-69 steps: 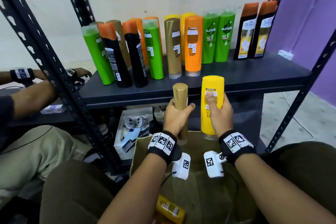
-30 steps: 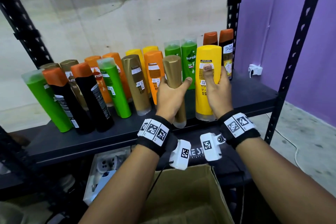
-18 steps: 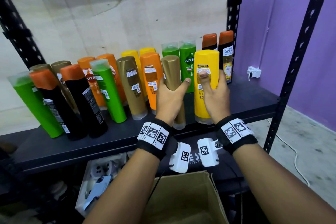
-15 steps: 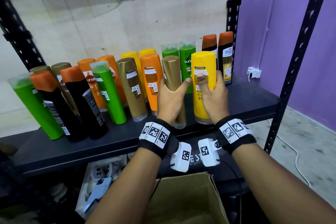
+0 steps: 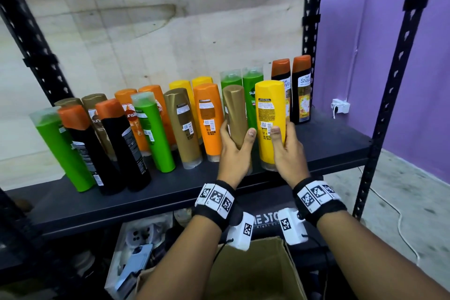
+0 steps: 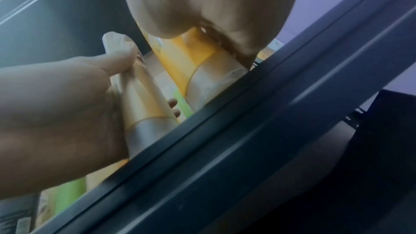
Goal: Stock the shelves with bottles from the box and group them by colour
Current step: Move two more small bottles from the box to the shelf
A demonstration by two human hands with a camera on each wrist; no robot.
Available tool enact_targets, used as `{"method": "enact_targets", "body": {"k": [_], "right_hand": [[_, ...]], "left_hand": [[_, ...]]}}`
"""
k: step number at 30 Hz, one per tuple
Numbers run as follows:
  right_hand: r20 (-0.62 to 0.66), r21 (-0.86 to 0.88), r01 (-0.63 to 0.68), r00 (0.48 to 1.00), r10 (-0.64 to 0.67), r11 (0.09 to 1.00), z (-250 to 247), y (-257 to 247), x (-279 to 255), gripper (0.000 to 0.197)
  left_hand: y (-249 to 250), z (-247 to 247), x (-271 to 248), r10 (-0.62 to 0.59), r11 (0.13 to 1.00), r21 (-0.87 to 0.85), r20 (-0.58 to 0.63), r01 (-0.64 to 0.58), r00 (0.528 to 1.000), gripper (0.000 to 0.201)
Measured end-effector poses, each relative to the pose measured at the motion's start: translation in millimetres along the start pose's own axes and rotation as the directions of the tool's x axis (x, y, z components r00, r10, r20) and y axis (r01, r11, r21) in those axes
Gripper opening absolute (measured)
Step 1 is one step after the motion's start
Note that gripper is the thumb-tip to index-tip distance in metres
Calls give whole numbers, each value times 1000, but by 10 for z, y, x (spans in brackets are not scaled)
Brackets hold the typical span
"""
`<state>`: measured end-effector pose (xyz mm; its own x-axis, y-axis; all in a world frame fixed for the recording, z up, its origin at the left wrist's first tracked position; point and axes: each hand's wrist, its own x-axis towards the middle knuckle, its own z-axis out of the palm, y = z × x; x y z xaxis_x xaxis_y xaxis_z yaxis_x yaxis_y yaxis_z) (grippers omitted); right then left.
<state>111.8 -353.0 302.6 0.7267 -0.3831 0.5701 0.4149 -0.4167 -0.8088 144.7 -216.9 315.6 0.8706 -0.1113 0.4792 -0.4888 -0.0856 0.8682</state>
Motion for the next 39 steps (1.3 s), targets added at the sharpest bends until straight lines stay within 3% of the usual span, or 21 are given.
{"method": "enact_targets", "body": {"k": [6, 12, 22, 32, 39], "right_hand": [[88, -67, 5, 996, 1, 998, -269, -27, -90, 37], [216, -145, -7, 976, 38, 989, -420, -123, -147, 61], [247, -367, -58, 956, 158, 929, -314, -252, -129, 63], [257, -433, -100, 939, 229, 896, -117, -277, 70, 54], [294, -456, -172, 897, 330, 873, -76, -261, 377, 54]], "left_hand": [[-79, -79, -277, 23, 993, 113, 37, -27, 999, 72], [-68, -208, -305, -12, 985, 172, 151, -15, 989, 79], [-9, -256, -280, -31, 953, 301, 207, -33, 978, 98], [46, -110, -115, -91, 916, 400, 164, 19, 982, 99], [-14, 83, -6, -48, 903, 429, 51, 21, 998, 94]]}}
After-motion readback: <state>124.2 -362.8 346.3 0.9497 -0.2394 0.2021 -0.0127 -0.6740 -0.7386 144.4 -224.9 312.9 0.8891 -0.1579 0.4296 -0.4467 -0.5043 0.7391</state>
